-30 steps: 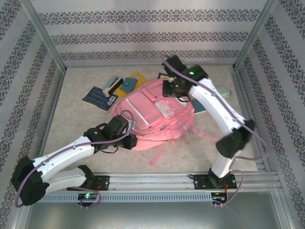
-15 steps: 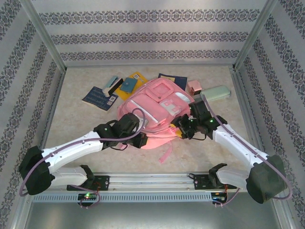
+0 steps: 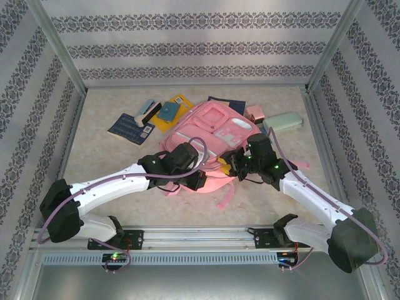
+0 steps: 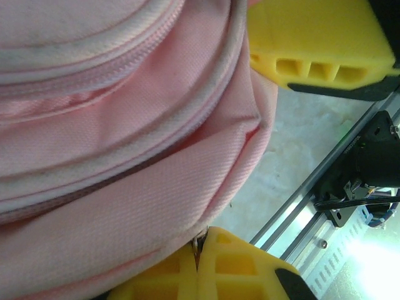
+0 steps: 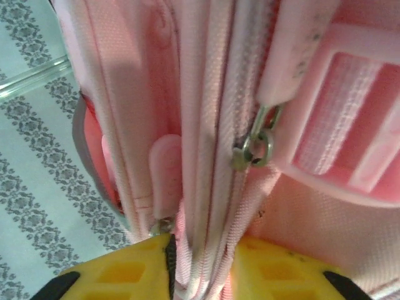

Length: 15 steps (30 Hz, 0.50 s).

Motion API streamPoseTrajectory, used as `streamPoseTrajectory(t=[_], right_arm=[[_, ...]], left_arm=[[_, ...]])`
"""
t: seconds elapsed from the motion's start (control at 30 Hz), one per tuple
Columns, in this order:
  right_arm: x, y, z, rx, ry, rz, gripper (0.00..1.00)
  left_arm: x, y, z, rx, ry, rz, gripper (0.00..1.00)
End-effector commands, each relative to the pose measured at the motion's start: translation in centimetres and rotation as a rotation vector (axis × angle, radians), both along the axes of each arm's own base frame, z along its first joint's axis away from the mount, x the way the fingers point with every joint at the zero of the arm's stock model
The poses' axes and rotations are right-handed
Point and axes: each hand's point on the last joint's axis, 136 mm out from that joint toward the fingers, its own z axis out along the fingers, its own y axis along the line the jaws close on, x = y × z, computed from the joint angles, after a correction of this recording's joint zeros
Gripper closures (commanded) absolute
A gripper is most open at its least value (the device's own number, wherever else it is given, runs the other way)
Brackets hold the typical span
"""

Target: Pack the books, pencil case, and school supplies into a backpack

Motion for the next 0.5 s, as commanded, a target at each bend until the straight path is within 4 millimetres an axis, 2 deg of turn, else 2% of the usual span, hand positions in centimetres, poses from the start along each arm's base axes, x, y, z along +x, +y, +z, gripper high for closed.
streamPoseTrajectory(t=[0.0, 0.07, 0.1, 0.33, 0.47], right_arm=[[0.9, 0.5, 0.7, 0.008, -0.064, 0.018, 0.87], [1.2, 0.2, 0.7, -0.012, -0.083, 0.026, 0.99], [1.3, -0.1, 0.7, -0.025, -0.086, 0.034, 1.0], [1.4, -1.9, 1.0, -0.098, -0.115, 0.091, 1.0], [1.4, -2.2, 1.3, -0.13, -0.138, 0.118, 1.0]], left_arm=[[0.5, -2.4, 3.5, -0.097, -0.1, -0.057, 1.0], [0.6, -2.2, 3.4, -0.088, -0.108, -0.05, 1.0], [0.6, -1.9, 3.3, -0.081, -0.11, -0.044, 1.0], [0.6, 1.2, 2.3, -0.016, -0.13, 0.05, 1.0], [0.4, 3.4, 1.6, 0.027, -0.126, 0.11, 1.0]])
